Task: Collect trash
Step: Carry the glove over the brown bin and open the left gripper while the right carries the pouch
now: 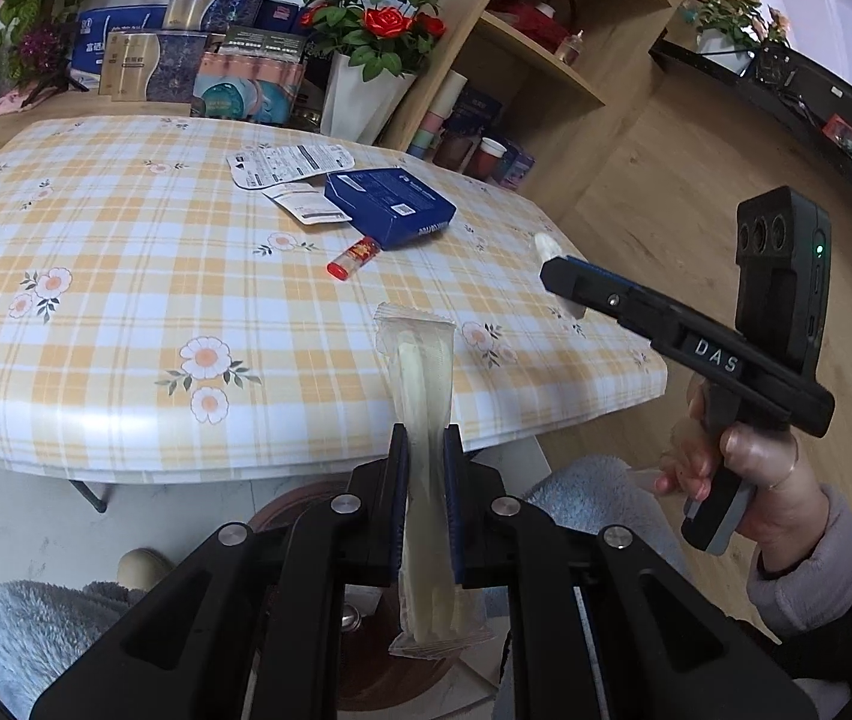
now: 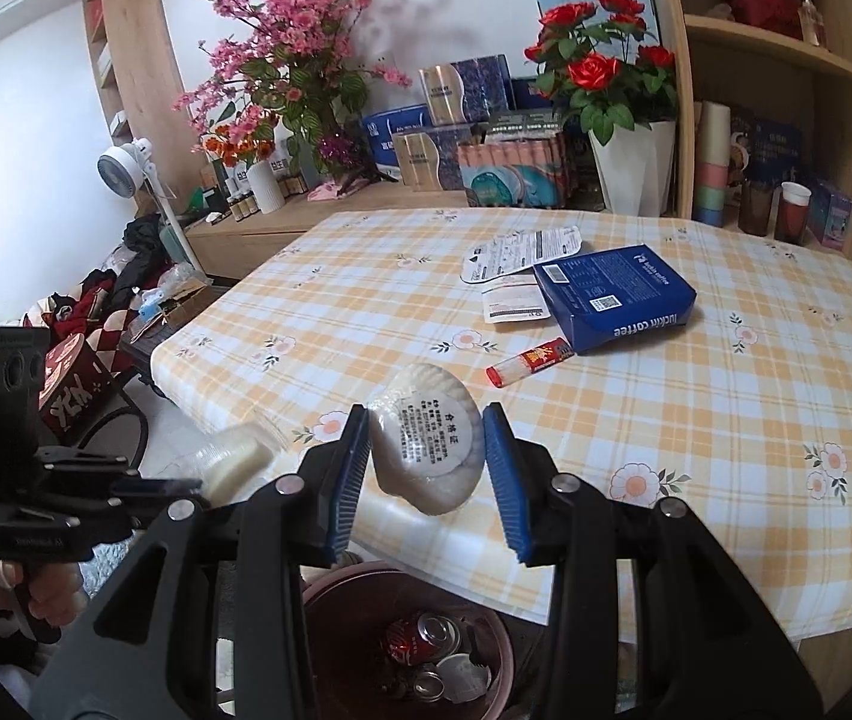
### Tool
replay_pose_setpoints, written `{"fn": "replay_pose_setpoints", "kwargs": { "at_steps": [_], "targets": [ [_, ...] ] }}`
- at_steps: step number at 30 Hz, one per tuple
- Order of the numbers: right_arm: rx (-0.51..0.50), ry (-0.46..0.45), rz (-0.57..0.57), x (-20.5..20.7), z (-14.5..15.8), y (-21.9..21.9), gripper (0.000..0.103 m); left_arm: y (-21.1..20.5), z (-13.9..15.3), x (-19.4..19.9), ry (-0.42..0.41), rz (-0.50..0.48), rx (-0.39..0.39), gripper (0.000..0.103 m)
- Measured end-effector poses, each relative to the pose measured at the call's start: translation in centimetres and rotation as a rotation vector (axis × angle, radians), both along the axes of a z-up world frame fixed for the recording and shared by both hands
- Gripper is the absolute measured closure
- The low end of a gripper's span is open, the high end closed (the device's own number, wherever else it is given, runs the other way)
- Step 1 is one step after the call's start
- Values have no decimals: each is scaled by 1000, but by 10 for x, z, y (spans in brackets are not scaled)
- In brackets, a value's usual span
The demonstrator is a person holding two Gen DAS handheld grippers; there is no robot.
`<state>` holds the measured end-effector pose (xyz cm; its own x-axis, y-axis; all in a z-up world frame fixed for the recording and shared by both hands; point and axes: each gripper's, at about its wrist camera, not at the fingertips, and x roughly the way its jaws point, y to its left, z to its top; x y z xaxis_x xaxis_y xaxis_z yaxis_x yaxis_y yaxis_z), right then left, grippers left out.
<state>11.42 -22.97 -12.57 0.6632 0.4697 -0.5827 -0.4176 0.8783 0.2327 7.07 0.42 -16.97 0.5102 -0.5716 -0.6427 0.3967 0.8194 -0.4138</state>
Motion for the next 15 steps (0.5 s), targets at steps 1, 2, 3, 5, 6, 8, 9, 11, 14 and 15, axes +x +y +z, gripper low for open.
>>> {"fn": "replay_pose_setpoints", "kwargs": {
  "at_steps": [1,2,3,5,6,8,9,11,14,15],
  "targets": [
    [2,-3,-2,-3,1,-1,62,-1,-1,-1,3,-2,3,92],
    [4,-5,-4,-6,1,-2,62,-1,-1,-2,6,-4,5,92],
    [6,-8,-7,-9,2,-3,62,-2,-2,-4,8,-7,9,92],
    [10,-11,-10,-14,4,-6,62,-4,-3,-7,10,-10,19,92],
    [12,-13,-12,-17,4,-7,62,-5,-3,-8,13,-11,25,92],
    [15,-13,-13,-22,6,-10,62,-7,-3,-9,17,-6,43,92],
    [15,-15,-13,-24,7,-11,62,-8,-3,-9,19,-3,50,90],
    [17,-19,-14,-26,9,-13,62,-7,-1,-10,15,4,47,71],
    [21,-25,-13,-30,11,-14,62,-2,7,-11,-14,39,64,47],
    [21,-27,-12,-31,11,-15,62,-2,8,-11,-20,51,77,45]
  ]
}}
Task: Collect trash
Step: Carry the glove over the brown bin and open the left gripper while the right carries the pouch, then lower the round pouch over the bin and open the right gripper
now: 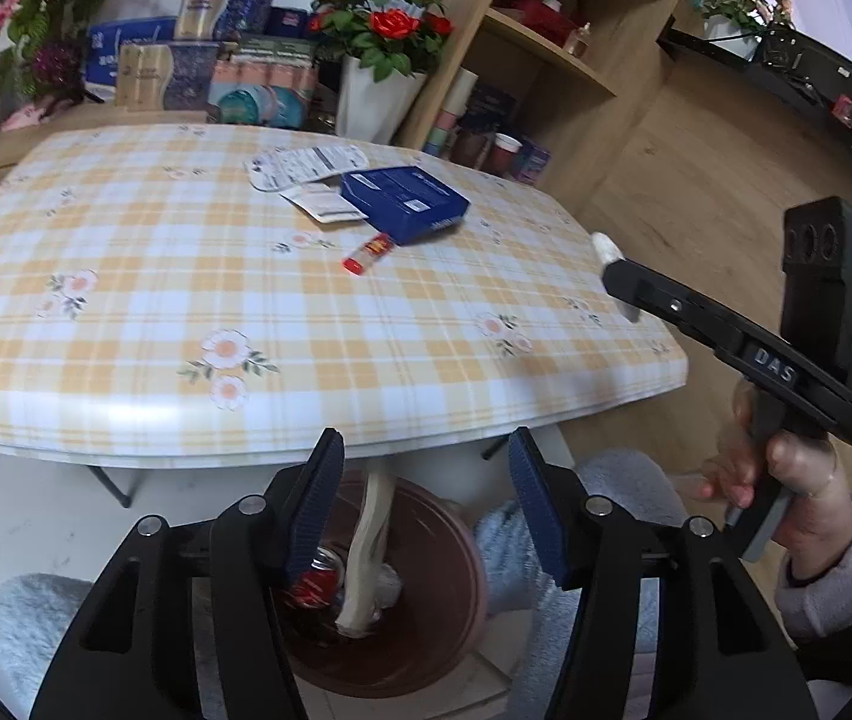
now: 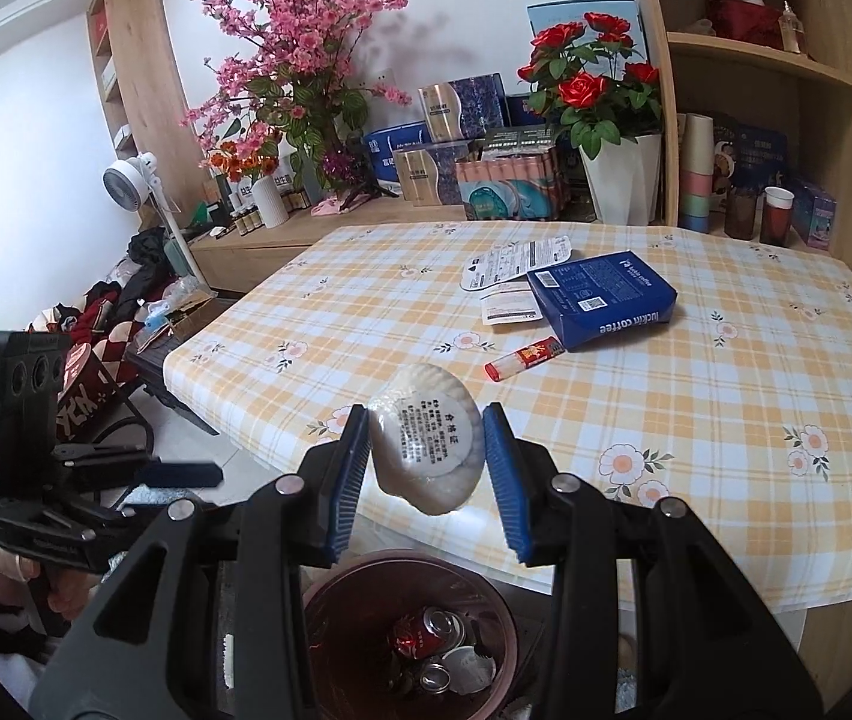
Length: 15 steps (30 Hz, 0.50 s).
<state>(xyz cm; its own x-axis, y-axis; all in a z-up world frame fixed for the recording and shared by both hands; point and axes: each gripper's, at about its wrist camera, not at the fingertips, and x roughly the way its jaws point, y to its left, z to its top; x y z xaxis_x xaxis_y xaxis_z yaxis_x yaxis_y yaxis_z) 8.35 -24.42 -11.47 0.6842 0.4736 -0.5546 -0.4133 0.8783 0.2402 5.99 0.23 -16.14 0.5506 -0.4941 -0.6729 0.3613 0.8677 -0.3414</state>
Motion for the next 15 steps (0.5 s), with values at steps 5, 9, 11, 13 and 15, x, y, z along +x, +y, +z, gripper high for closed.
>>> {"fn": "replay_pose_setpoints", "kwargs": {
  "at_steps": [5,9,11,13,15],
  "targets": [
    [-4,-2,6,-3,1,2,62,14,14,1,-70,101,49,23],
    [-18,7,16,-6,-1,6,62,22,23,0,-121,159,85,11],
    [-26,14,20,-7,-4,8,62,27,26,1,-136,187,97,8],
    [-34,22,27,-7,-6,11,62,32,28,1,-141,210,98,6],
    [-43,29,33,-8,-9,14,62,37,29,2,-146,234,101,6]
  ]
}}
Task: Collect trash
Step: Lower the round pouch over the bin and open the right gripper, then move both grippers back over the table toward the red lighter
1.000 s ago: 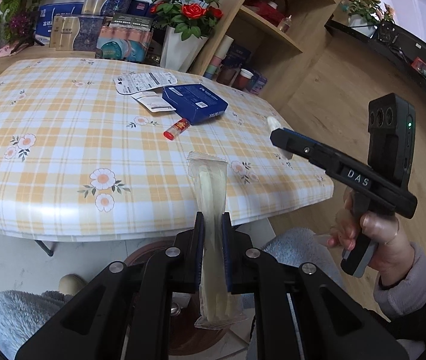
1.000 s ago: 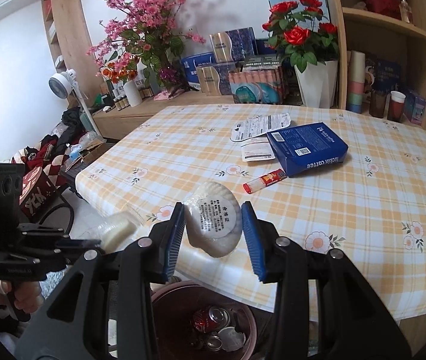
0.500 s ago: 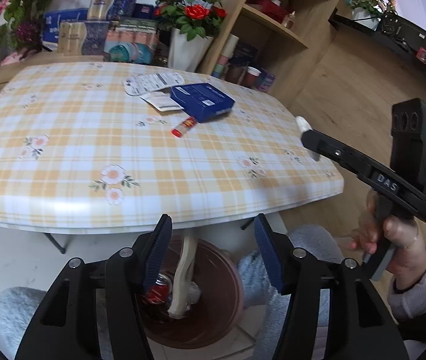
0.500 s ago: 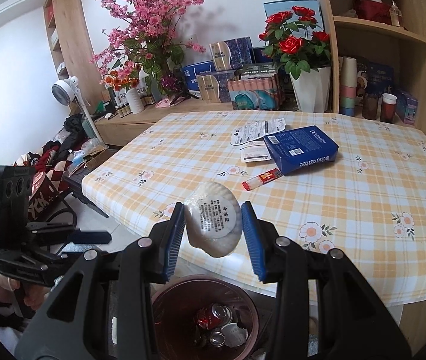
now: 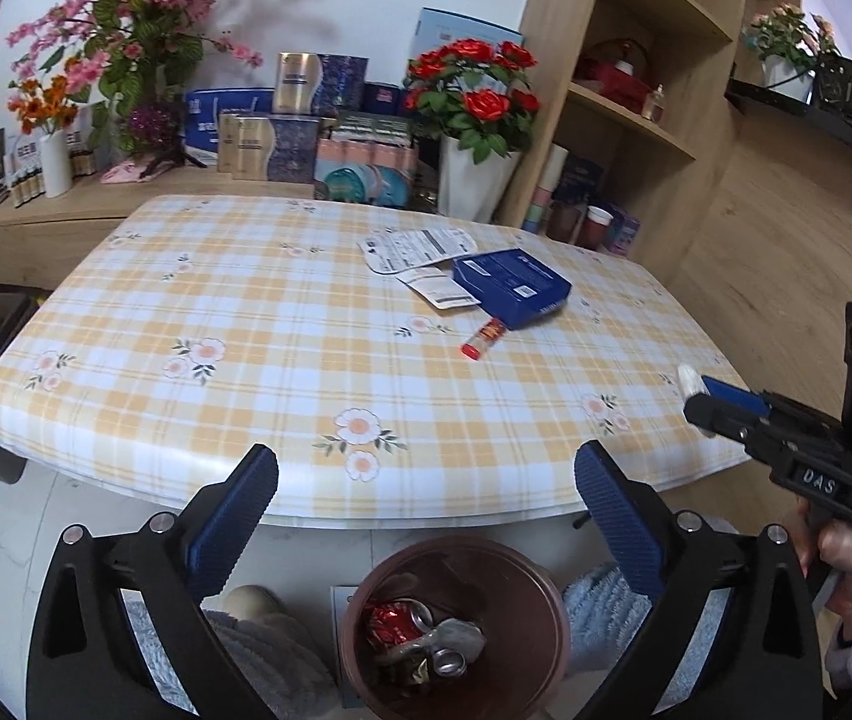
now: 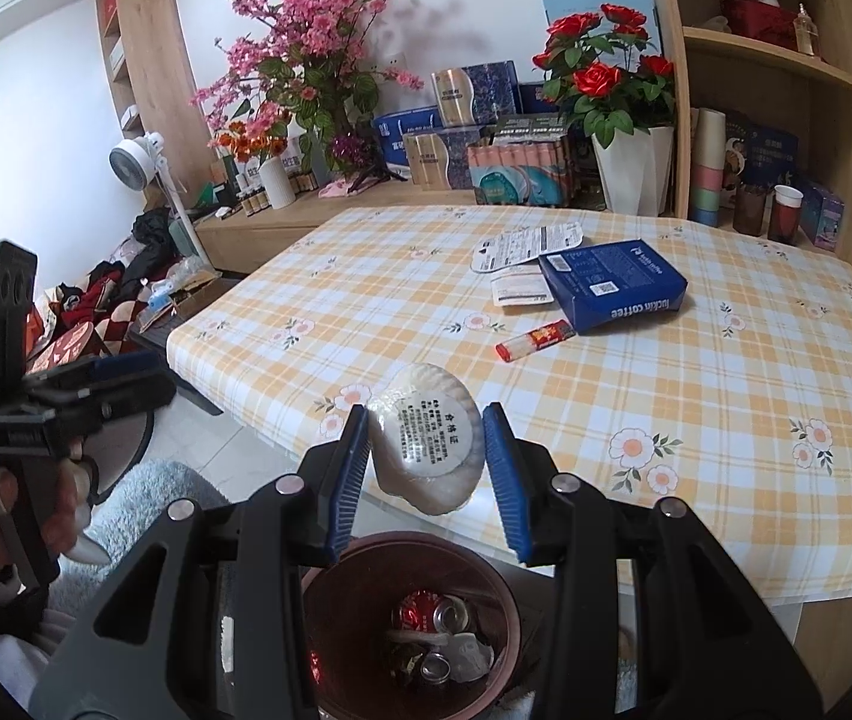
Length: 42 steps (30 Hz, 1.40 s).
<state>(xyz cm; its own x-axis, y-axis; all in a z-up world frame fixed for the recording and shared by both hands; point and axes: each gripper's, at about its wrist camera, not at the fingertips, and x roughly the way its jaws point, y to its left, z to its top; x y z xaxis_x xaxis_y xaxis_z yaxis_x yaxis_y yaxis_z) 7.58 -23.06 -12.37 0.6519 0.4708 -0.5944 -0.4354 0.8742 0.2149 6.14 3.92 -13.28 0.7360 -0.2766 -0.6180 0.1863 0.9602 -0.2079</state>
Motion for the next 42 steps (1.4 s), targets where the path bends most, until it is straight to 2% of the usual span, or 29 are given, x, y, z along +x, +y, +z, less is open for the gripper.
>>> {"fn": "replay_pose_setpoints", "kwargs": {
  "at_steps": [14,26,32,36,39,42],
  "targets": [
    [-54,36,45,-4,-12,19,62,14,2,-5,-54,118,71,6],
    [-67,47,43,-3,-15,21,60,19,3,-5,-76,149,97,6],
    [-72,25,14,-1,-12,19,39,17,2,-5,-78,150,110,6],
    [-105,-18,-51,0,-6,12,11,17,2,-6,-81,153,110,6],
    [-141,-47,-114,2,-4,6,6,17,2,-6,-84,157,116,6],
    [-167,-64,-164,4,-3,-1,6,18,2,-6,-90,162,122,6]
  ]
}}
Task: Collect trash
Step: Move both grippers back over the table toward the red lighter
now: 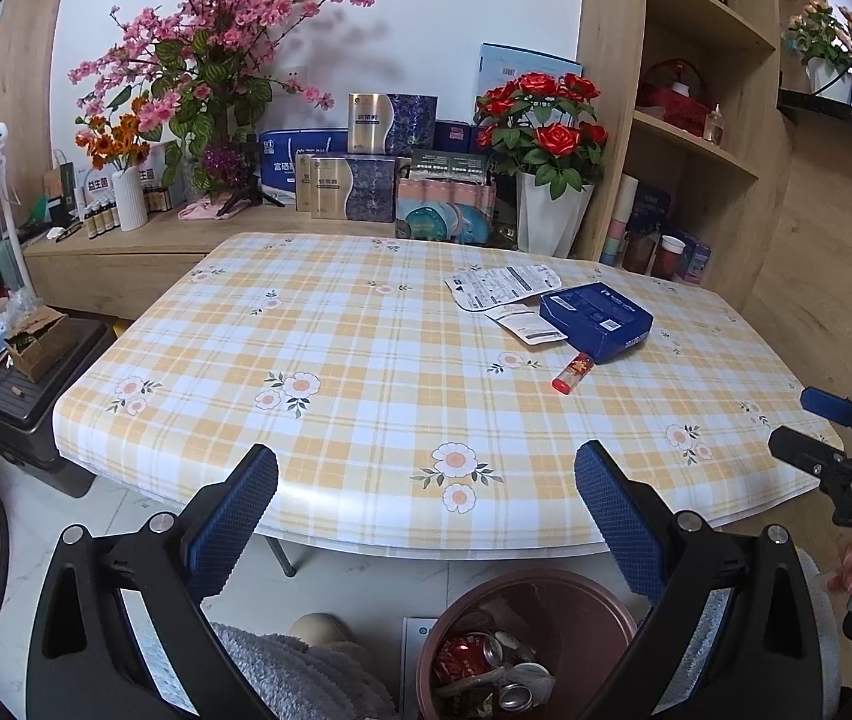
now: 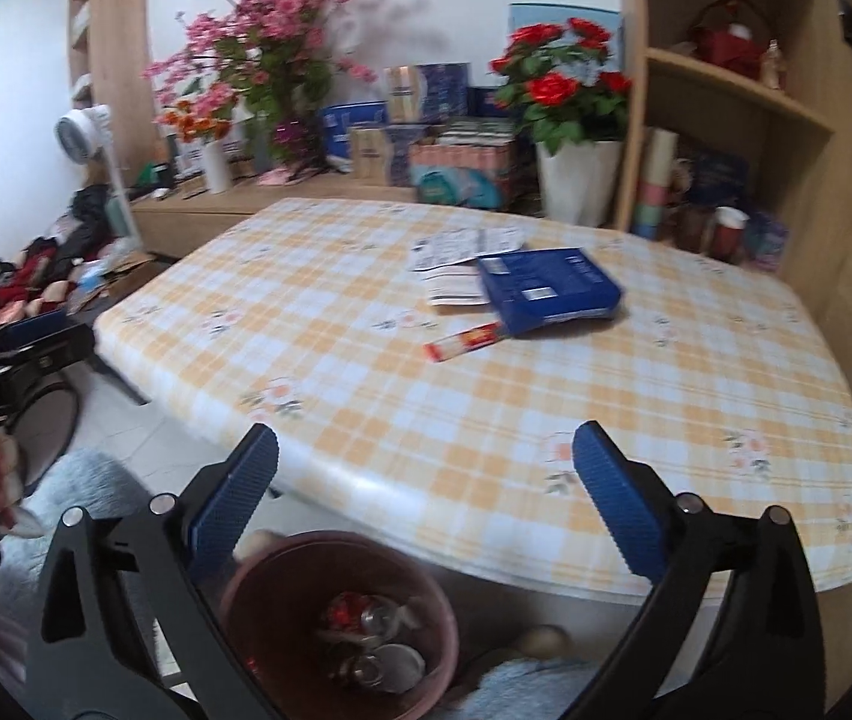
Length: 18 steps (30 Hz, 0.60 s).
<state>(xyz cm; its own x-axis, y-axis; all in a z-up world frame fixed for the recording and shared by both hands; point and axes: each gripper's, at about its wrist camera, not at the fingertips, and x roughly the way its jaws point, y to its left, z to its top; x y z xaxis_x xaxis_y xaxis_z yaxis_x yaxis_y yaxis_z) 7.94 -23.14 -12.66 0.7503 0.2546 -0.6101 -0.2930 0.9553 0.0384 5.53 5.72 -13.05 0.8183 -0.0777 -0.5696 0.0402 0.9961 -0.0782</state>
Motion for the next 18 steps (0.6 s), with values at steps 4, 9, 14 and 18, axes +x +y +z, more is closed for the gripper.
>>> {"fn": "replay_pose_setpoints", "kwargs": {
  "at_steps": [4,9,14,18],
  "targets": [
    [8,-6,-35,3,0,-9,6,1,-1,1,0,-5,-5,6],
    [-14,-6,-63,7,-5,-14,6,-1,-3,5,-1,-29,-22,6],
    [-4,14,-85,11,-11,-21,6,1,-8,16,29,-38,-68,6],
    [-6,22,-102,15,-17,-26,6,-4,-11,22,27,-43,-42,6]
  ]
}}
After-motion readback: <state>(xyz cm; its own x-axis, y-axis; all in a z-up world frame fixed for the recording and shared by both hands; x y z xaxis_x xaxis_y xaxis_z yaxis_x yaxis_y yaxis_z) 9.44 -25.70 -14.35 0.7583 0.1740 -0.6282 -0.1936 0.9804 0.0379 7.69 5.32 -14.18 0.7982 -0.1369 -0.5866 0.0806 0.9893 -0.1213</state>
